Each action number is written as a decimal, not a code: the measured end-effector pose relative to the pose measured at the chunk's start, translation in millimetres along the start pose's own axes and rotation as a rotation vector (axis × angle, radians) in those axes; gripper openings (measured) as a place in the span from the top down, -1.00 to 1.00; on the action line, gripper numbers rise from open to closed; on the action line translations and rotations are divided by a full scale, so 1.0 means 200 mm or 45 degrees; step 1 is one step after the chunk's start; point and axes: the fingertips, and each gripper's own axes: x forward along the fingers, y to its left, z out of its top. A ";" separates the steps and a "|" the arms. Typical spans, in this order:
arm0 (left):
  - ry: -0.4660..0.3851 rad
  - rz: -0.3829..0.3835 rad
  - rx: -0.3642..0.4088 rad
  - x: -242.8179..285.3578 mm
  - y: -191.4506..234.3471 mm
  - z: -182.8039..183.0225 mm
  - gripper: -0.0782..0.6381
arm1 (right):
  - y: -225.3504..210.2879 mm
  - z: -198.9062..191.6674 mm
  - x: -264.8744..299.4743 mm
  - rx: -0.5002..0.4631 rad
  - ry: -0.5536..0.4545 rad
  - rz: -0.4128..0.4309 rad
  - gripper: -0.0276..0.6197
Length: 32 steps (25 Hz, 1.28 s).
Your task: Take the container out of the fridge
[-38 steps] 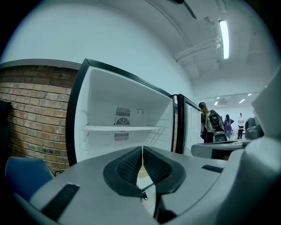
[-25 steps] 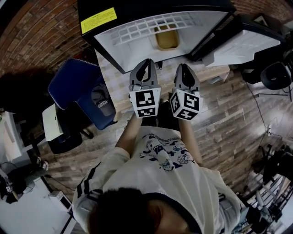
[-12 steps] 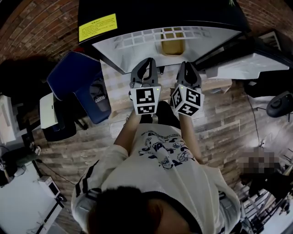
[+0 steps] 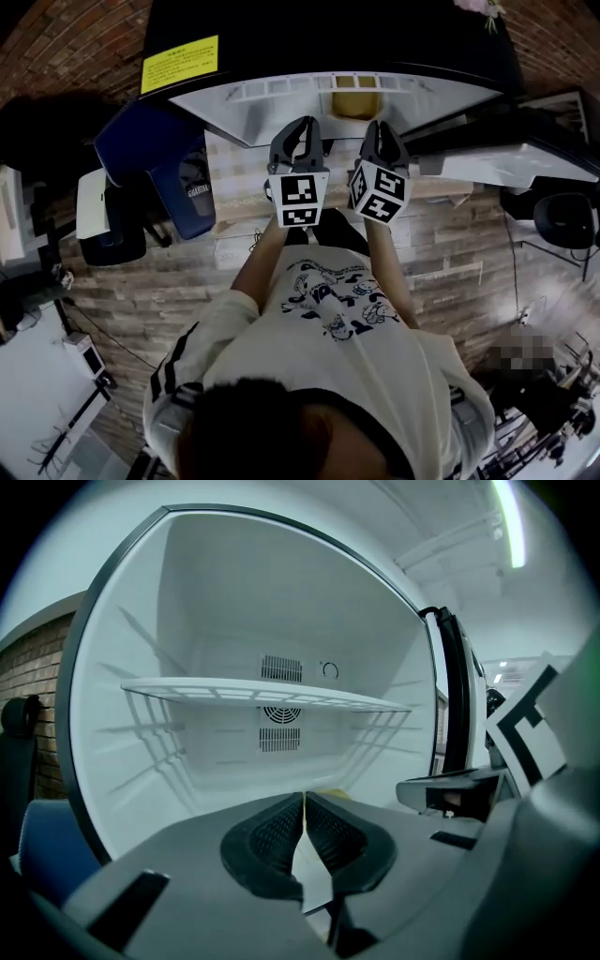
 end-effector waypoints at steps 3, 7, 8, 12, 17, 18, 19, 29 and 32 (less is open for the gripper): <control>0.015 0.027 -0.014 0.03 0.00 -0.03 0.72 | -0.03 -0.04 0.06 0.004 0.043 0.008 0.76; 0.020 0.065 -0.014 0.06 0.01 -0.04 0.72 | -0.08 -0.09 0.12 0.038 0.082 0.000 0.76; 0.021 0.073 -0.016 0.07 0.01 -0.04 0.72 | -0.09 -0.10 0.14 0.046 0.091 0.003 0.76; 0.028 0.106 -0.022 0.10 0.02 -0.05 0.72 | -0.11 -0.15 0.21 0.060 0.127 0.026 0.76; 0.044 0.138 -0.043 0.13 0.03 -0.07 0.72 | -0.13 -0.18 0.29 0.108 0.159 0.062 0.76; 0.046 0.144 -0.048 0.14 0.03 -0.08 0.72 | -0.13 -0.18 0.30 0.111 0.164 0.059 0.76; 0.047 0.149 -0.050 0.14 0.04 -0.08 0.72 | -0.14 -0.19 0.31 0.109 0.169 0.054 0.76; 0.064 0.212 -0.067 0.16 0.08 -0.09 0.72 | -0.15 -0.24 0.40 0.094 0.200 0.023 0.59; 0.063 0.233 -0.081 0.16 0.09 -0.10 0.72 | -0.16 -0.25 0.42 0.103 0.210 0.018 0.57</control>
